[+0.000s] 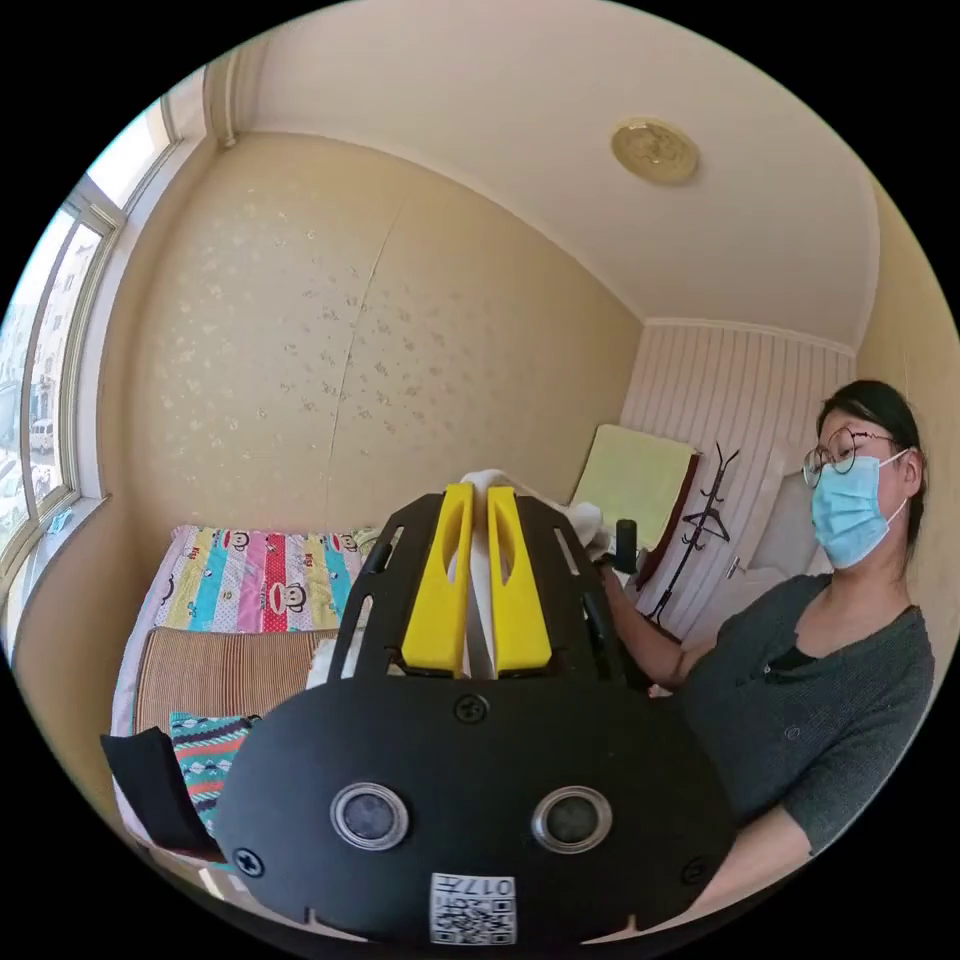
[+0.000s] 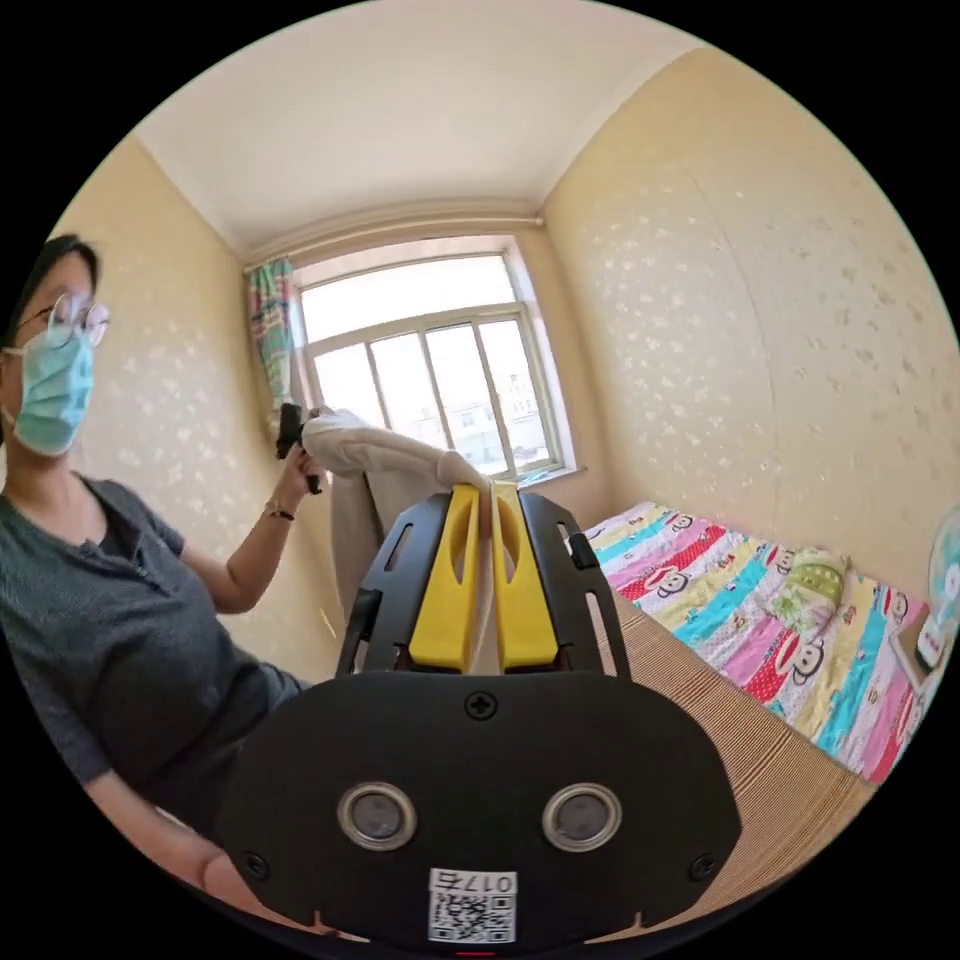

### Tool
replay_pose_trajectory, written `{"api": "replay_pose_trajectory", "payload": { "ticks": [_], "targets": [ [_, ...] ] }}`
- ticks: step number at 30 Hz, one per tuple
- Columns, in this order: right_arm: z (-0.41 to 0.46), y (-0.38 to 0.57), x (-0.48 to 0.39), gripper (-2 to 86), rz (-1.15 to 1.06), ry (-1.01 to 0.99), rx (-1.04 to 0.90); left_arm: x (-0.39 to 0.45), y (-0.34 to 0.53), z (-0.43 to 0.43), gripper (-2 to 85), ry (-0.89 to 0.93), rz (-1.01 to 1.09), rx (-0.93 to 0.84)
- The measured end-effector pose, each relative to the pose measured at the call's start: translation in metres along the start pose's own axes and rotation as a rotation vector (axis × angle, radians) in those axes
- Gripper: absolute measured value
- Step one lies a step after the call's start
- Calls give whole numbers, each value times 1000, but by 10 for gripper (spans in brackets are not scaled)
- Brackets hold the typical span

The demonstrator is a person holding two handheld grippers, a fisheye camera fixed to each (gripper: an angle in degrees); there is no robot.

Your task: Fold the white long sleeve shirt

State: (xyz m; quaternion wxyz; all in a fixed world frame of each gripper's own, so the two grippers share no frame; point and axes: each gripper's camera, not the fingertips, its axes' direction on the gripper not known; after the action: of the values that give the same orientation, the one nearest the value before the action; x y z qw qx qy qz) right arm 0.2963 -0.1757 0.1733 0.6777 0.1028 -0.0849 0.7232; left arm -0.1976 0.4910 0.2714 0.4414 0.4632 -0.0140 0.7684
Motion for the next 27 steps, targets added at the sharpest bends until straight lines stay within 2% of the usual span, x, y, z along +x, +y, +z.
{"api": "replay_pose_trajectory", "payload": {
  "ticks": [3,4,6,8,11,13,16,19,20,22,24,26,27],
  "targets": [
    [-41,-14,-23,27,-118,-115,-37,-6,10,0,2,-60,61,-60],
    [-51,-14,-26,27,-114,-116,-31,-5,18,-1,2,-21,104,-73],
    [-91,-19,-38,27,-12,-128,23,1,30,-4,2,55,157,-81],
    [-123,-32,-60,26,40,-104,101,10,33,-16,3,74,154,8],
    [-171,-80,-102,26,59,46,195,35,7,-27,3,134,179,156],
    [-188,-116,-119,26,46,187,207,52,-43,-21,4,134,226,221],
    [-196,-172,-101,25,144,420,172,40,-122,20,5,123,173,167],
    [-168,-207,-14,25,292,621,1,-15,-180,107,7,142,45,15],
    [-150,-211,39,25,364,664,-81,-31,-187,130,8,148,1,-19],
    [-118,-205,131,24,462,717,-228,-107,-201,228,12,170,-206,-149],
    [-70,-172,265,22,594,738,-417,-170,-197,311,20,207,-401,-252],
    [-35,-135,352,19,725,703,-525,-223,-182,389,34,133,-546,-372],
    [-12,-111,390,18,736,703,-620,-251,-169,434,42,19,-588,-456]
  ]
}}
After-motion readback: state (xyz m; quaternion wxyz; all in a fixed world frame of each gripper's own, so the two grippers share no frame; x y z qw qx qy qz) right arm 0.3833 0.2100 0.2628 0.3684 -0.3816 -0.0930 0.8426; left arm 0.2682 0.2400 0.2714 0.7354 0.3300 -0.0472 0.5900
